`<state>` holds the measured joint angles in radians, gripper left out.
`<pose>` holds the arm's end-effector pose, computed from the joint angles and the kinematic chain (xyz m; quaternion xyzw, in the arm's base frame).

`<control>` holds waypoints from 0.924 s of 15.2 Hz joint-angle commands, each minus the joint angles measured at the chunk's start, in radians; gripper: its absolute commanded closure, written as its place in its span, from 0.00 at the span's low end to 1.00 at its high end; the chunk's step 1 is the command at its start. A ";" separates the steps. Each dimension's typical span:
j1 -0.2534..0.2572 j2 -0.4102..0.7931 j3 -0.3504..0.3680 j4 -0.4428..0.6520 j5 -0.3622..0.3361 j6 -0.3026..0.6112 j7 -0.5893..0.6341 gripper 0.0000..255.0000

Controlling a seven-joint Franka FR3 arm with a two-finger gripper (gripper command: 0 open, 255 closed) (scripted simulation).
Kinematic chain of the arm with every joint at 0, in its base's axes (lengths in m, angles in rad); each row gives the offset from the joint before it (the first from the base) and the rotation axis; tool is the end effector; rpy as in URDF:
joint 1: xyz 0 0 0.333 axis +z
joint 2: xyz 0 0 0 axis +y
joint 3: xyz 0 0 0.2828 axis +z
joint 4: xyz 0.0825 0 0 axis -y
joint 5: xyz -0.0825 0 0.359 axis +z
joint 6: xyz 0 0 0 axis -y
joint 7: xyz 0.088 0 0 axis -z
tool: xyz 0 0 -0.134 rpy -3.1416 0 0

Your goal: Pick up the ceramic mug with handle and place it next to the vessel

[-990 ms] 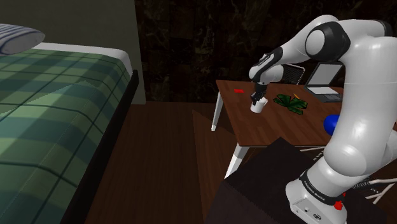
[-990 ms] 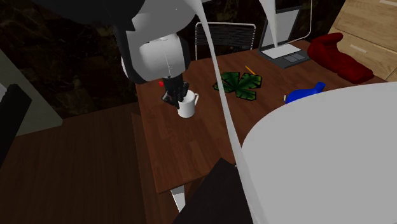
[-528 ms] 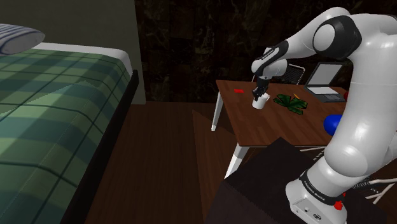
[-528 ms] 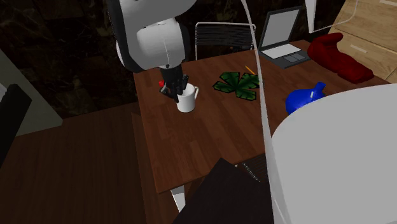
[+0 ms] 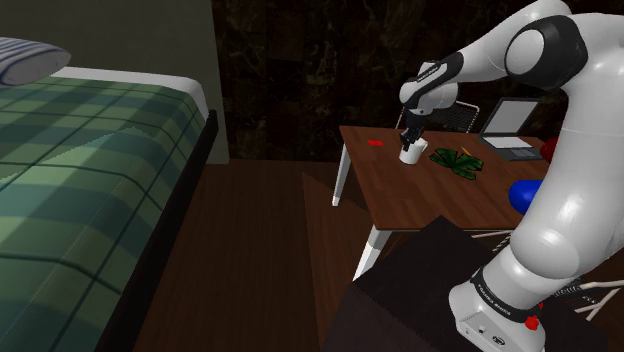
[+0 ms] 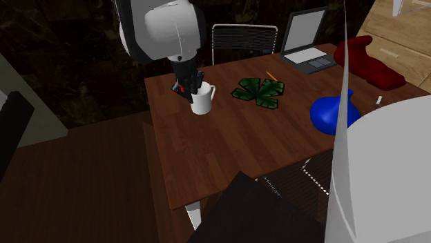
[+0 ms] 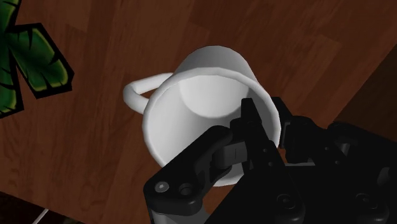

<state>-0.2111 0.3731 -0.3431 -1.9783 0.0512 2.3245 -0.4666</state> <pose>0.4948 -0.3013 0.2479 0.9978 -0.0505 -0.0226 0.0365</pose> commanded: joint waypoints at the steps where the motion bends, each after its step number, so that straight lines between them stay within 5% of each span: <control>1: 0.002 -0.018 -0.004 0.006 -0.007 -0.024 0.002 1.00; 14: 0.016 -0.114 -0.020 0.064 -0.045 -0.173 0.018 1.00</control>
<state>-0.1957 0.2627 -0.3627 -1.9235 0.0080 2.1649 -0.4505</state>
